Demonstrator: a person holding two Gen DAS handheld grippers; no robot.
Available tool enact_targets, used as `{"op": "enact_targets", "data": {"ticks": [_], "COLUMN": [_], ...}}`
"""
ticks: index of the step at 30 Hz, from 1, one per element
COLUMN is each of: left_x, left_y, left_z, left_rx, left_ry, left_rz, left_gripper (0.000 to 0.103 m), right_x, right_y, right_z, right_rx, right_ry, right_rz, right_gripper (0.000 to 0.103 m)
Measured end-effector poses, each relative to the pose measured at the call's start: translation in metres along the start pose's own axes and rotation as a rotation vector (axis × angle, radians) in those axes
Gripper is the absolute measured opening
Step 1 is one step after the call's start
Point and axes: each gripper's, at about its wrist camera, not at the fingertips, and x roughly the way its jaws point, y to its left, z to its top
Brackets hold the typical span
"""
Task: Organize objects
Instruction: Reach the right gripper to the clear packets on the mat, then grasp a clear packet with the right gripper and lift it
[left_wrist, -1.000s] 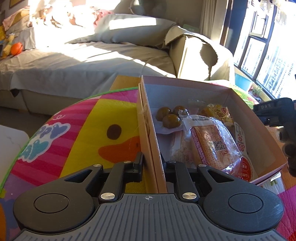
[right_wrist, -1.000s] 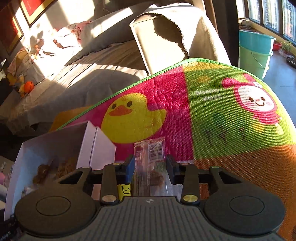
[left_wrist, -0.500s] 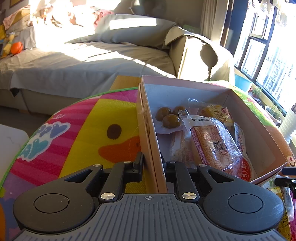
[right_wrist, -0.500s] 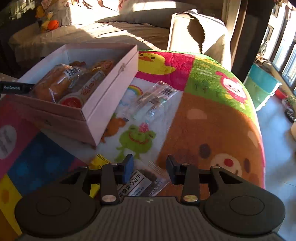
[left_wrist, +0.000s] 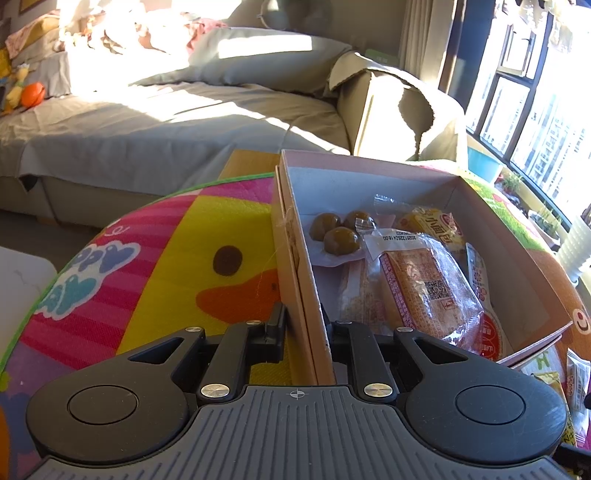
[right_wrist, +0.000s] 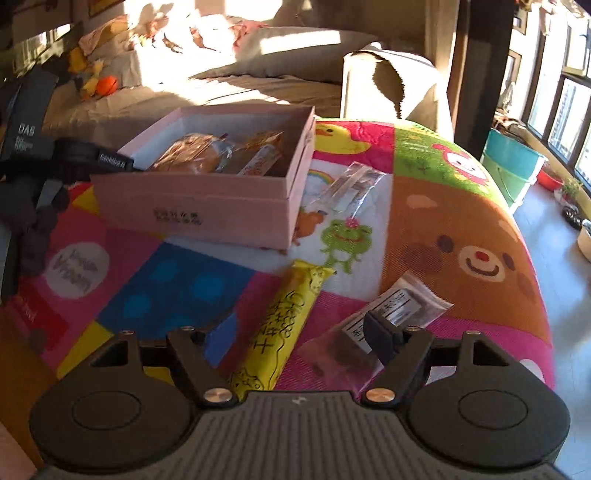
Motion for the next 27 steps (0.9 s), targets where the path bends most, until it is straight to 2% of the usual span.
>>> {"op": "enact_targets", "data": {"ticks": [2, 5, 9, 11, 13, 16, 18, 21, 23, 25, 27], "left_x": [0.0, 0.0, 0.0, 0.0, 0.0, 0.0, 0.0, 0.0, 0.0, 0.001, 0.003], "left_y": [0.001, 0.002, 0.002, 0.002, 0.002, 0.002, 0.002, 0.0, -0.002, -0.002, -0.003], "left_z": [-0.001, -0.001, -0.002, -0.001, -0.002, -0.002, -0.002, -0.001, -0.001, 0.0, 0.001], "left_rx": [0.001, -0.002, -0.004, -0.004, -0.004, -0.004, -0.003, 0.003, 0.006, 0.007, 0.015], "left_ry": [0.0, 0.0, -0.001, -0.001, -0.001, -0.001, 0.0, 0.002, 0.003, 0.003, 0.004], "left_rz": [-0.002, -0.007, -0.008, -0.008, -0.007, -0.007, -0.005, 0.004, 0.011, 0.016, 0.023], "left_gripper": [0.018, 0.018, 0.018, 0.018, 0.018, 0.018, 0.018, 0.017, 0.017, 0.017, 0.016], "right_x": [0.003, 0.006, 0.007, 0.003, -0.002, 0.002, 0.02, 0.057, 0.084, 0.108, 0.132], "right_y": [0.002, -0.01, -0.041, -0.055, -0.068, -0.093, -0.1, -0.104, -0.105, -0.102, -0.1], "right_z": [-0.002, -0.005, -0.004, 0.001, 0.01, 0.039, 0.061, 0.092, 0.109, 0.121, 0.126], "right_rx": [-0.05, -0.089, -0.005, 0.065, 0.156, 0.332, 0.395, 0.431, 0.462, 0.44, 0.419], "right_ry": [-0.001, -0.012, 0.007, 0.003, -0.018, -0.061, -0.068, -0.053, -0.029, -0.001, 0.058], "right_rz": [-0.078, -0.242, -0.314, -0.279, -0.182, 0.016, 0.087, 0.106, 0.127, 0.104, 0.075], "right_gripper": [0.076, 0.076, 0.076, 0.076, 0.076, 0.076, 0.076, 0.073, 0.063, 0.062, 0.057]}}
